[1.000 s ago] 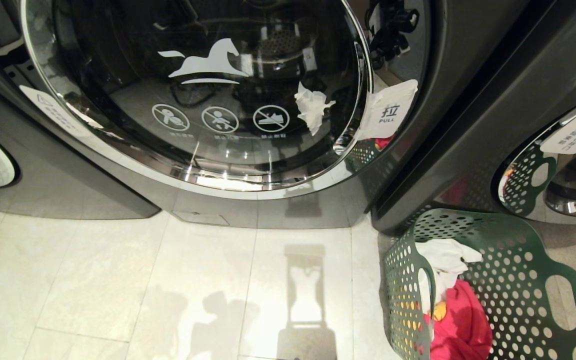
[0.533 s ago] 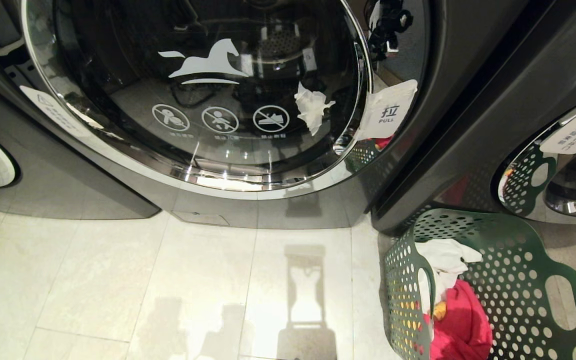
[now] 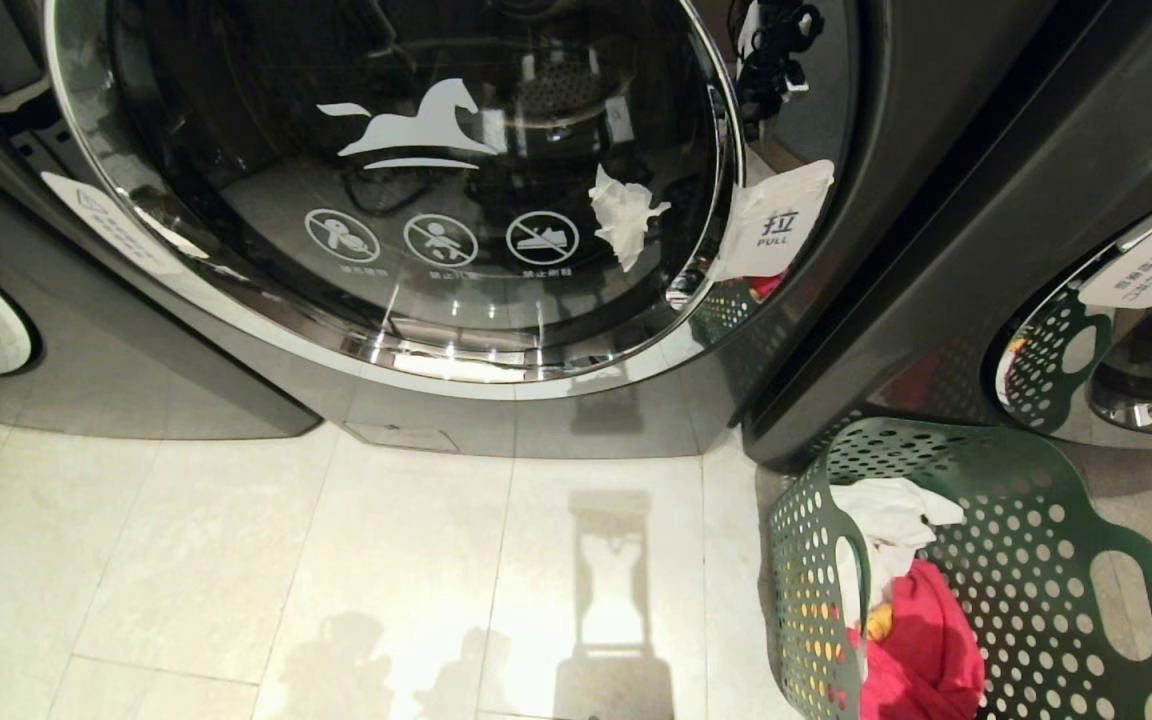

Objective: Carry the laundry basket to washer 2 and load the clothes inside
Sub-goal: Open the lid of the washing machine

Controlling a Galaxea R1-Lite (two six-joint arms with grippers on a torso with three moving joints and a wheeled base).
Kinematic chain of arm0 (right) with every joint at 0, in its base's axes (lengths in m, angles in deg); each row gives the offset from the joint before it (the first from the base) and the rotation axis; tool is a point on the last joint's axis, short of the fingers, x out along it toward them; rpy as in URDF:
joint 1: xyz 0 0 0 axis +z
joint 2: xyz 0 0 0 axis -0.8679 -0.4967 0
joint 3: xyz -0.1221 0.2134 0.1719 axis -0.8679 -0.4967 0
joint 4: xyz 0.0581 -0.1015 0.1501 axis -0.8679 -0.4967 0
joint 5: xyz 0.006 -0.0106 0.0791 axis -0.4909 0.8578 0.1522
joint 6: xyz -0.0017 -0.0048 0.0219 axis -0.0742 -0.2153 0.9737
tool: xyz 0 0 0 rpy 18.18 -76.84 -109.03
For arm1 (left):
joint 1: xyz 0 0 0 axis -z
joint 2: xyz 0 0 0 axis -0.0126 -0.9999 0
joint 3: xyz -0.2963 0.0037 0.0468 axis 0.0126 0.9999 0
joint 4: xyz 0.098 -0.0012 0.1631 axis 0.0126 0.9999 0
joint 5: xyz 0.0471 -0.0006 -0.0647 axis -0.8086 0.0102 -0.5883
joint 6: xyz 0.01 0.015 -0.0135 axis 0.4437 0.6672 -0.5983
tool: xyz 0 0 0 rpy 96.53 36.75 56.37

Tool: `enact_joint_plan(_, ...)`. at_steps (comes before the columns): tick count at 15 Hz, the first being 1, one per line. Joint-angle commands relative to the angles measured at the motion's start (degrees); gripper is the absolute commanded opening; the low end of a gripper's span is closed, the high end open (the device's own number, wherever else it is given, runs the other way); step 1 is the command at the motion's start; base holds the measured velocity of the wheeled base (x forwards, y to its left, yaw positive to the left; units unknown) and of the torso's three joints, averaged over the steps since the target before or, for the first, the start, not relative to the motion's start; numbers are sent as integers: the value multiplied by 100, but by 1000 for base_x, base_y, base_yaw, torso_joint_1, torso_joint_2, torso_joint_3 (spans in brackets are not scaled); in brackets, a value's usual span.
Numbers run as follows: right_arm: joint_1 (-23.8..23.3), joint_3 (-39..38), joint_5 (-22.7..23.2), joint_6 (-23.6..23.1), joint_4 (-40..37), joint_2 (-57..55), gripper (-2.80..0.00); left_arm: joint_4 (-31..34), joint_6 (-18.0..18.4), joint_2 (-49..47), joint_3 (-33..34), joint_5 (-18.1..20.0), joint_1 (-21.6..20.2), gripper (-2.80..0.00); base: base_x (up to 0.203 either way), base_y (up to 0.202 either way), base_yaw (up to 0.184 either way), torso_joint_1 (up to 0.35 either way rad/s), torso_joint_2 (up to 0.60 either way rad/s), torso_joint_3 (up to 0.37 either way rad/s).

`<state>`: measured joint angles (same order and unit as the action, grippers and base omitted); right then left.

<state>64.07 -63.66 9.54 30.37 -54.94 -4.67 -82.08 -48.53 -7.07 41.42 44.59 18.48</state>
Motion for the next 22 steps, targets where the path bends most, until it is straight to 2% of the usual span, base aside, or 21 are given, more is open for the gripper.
enact_joint_plan(1, -10, -44, -11, 36, 10, 131, -280, 3, -23, -4, 4, -3, 5, -280, 0, 0, 0, 0, 0, 0)
enact_joint_plan(4, -135, -26, -20, -33, -15, 112, -280, 79, -206, -42, -19, -178, -139, -280, 0, 0, 0, 0, 0, 0)
enact_joint_plan(7, -684, -34, -19, -48, -15, 437, -280, 97, -254, -55, -30, -209, -1102, -280, 0, 0, 0, 0, 0, 0)
enact_joint_plan(9, -753, -30, -8, -77, -15, 916, -280, 99, -259, 33, -32, -211, -1839, -280, 0, 0, 0, 0, 0, 0)
enact_joint_plan(10, -757, -29, 10, -124, -17, 1224, -280, 99, -260, 183, -32, -210, -1999, -280, 0, 0, 0, 0, 0, 0)
enact_joint_plan(13, -740, -33, 127, -347, -19, 2282, -280, 92, -253, 855, -27, -194, -2001, -280, 0, 0, 0, 0, 0, 0)
enact_joint_plan(15, -711, -43, 114, -482, -24, 2433, -280, 75, -269, 1516, -18, -157, -1963, -280, 0, 0, 0, 0, 0, 0)
enact_joint_plan(18, -702, -44, 164, -437, -15, 2434, -280, -199, -384, 1613, 82, -143, -1938, -280, 0, 0, 0, 0, 0, 0)
enact_joint_plan(22, -333, -27, 217, -537, -32, 2958, -280, -226, -389, 1613, 91, -166, -1941, -280, 0, 0, 0, 0, 0, 0)
